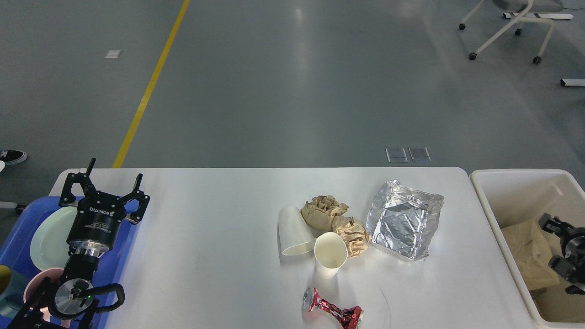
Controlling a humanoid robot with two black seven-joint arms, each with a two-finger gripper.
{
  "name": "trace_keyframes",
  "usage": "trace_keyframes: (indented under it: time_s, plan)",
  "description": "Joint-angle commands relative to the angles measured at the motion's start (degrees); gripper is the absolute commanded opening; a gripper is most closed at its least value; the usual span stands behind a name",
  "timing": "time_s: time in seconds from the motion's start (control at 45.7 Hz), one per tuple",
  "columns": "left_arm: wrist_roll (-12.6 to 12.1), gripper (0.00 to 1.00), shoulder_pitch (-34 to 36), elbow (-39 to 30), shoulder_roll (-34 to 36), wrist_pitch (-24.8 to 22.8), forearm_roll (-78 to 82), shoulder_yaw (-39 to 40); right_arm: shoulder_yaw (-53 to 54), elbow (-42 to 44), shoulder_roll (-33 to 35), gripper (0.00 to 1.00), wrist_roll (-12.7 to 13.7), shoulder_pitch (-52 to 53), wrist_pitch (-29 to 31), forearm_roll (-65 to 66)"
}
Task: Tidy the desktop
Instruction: 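Release the paper bag inside the bin with the right gripper, then raise the right gripper out of the bin toward the foil wrapper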
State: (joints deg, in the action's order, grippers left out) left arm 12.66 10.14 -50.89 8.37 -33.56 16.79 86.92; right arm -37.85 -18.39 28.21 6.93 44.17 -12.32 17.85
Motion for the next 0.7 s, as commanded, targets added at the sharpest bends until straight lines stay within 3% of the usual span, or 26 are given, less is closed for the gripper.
trace_keyframes:
  time_s: [0.0, 0.175, 0.35, 0.678]
  plan:
    - [0.0, 0.96, 0.0, 0.0, 0.0, 0.0, 0.0, 0.0, -0.3, -6.8, 4.0, 1.0, 0.4, 8.6, 7.1, 7.4]
    - [-0.1, 0.96, 0.1, 0.0, 0.0, 0.0, 0.0, 0.0, -1.2, -15.3, 7.9, 1.0, 0.8, 20.9, 19.7, 14.0]
    - [-0.1, 0.96, 0.1, 0.0, 0.0, 0.0, 0.0, 0.0, -11.4, -24.0, 7.7, 1.0, 0.8, 35.3, 31.6, 14.8]
    - [-0.1, 0.96, 0.0, 0.0, 0.0, 0.0, 0.0, 0.0, -20.8, -40.3, 1.9, 1.0, 0.8, 58.8, 44.7, 14.1]
